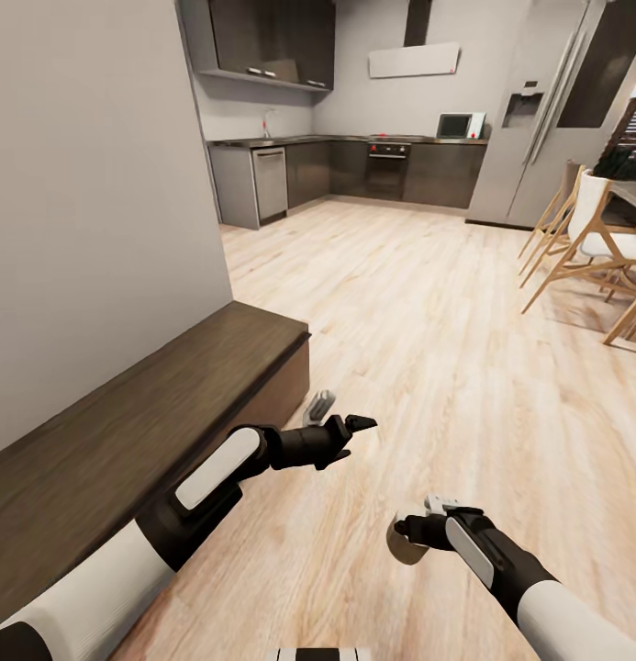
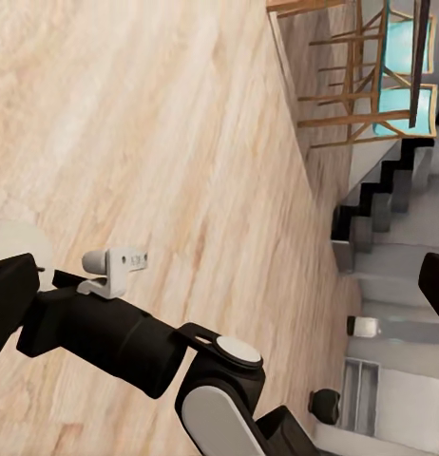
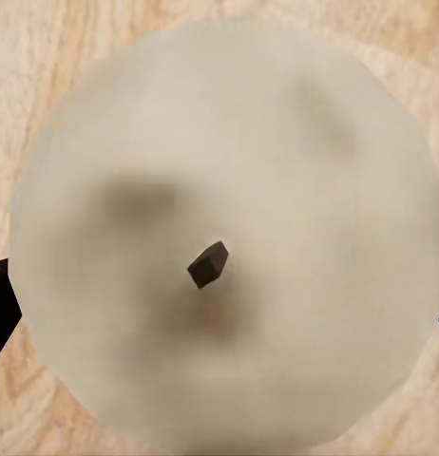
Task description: Place each of the two pumpkins and all three candles from the living room inside a cabinet in the living room (use any cabinet), then make sure every cabinet is closed, and position the cauldron so it is next to a table in the living room.
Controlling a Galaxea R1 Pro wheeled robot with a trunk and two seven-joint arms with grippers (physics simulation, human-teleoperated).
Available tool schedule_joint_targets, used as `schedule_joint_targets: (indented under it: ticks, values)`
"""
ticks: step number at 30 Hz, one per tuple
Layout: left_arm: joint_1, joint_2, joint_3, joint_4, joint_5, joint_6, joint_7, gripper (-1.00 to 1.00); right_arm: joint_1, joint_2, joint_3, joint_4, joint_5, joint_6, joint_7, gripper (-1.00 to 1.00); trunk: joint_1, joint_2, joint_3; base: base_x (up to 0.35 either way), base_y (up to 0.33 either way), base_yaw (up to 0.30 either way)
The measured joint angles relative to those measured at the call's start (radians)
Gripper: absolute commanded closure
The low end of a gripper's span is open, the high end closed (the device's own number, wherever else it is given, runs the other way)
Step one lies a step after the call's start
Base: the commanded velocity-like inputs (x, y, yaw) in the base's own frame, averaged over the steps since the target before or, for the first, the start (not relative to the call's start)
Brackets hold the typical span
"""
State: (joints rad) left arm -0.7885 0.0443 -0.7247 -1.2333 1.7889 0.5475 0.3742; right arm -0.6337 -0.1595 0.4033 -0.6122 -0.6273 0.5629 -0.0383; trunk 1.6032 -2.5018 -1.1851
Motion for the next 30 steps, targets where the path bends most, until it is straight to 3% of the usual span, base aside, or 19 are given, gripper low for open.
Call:
schedule_joint_targets:
  ticks: [8,16,30]
  values:
    - [0.0,0.0,0.001,0.0,0.001,0.0,0.0,-1.0,0.0,0.0,0.0,0.0,-0.002,0.0,0.0,1.0,-0.006,0.007,0.03,-0.09,0.0,0.0]
    - [0.0,0.0,0.001,0.0,0.003,0.0,0.0,-1.0,0.0,0.0,0.001,0.001,-0.002,0.0,0.0,1.0,-0.037,0.063,0.055,-0.022,0.0,0.0]
    - [0.0,0.0,0.001,0.001,0.003,0.0,0.0,-1.0,0.0,0.0,0.001,0.002,-0.002,0.0,0.0,1.0,-0.09,0.161,0.099,-0.249,0.0,0.0]
